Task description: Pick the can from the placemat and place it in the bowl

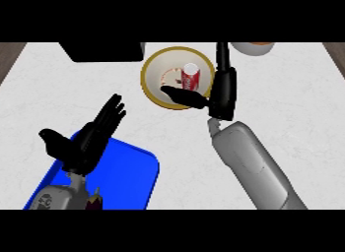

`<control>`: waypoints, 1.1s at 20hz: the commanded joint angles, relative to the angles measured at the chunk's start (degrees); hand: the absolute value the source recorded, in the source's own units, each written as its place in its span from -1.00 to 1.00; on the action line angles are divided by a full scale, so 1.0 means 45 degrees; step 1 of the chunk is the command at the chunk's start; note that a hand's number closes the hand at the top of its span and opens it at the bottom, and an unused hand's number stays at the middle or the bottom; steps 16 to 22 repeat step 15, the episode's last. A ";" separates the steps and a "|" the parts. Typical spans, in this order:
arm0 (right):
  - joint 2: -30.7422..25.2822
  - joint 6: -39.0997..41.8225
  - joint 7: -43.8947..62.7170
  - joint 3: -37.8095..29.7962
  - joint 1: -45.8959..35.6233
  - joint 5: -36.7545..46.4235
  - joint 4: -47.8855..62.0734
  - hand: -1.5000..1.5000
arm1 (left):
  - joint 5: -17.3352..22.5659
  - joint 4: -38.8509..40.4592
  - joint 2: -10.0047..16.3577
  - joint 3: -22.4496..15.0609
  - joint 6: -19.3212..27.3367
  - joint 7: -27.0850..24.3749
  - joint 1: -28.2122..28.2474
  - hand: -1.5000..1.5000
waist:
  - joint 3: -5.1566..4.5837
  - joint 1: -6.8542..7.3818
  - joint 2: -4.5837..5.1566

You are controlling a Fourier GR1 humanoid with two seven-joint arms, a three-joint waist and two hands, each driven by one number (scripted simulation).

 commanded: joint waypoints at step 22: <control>-0.2379 -0.3978 -0.3473 1.1421 1.5181 0.3632 -0.7202 1.00 | 0.0152 -0.0433 0.0071 0.0375 0.0162 0.0153 0.0290 0.00 | 0.0004 -0.0381 0.0025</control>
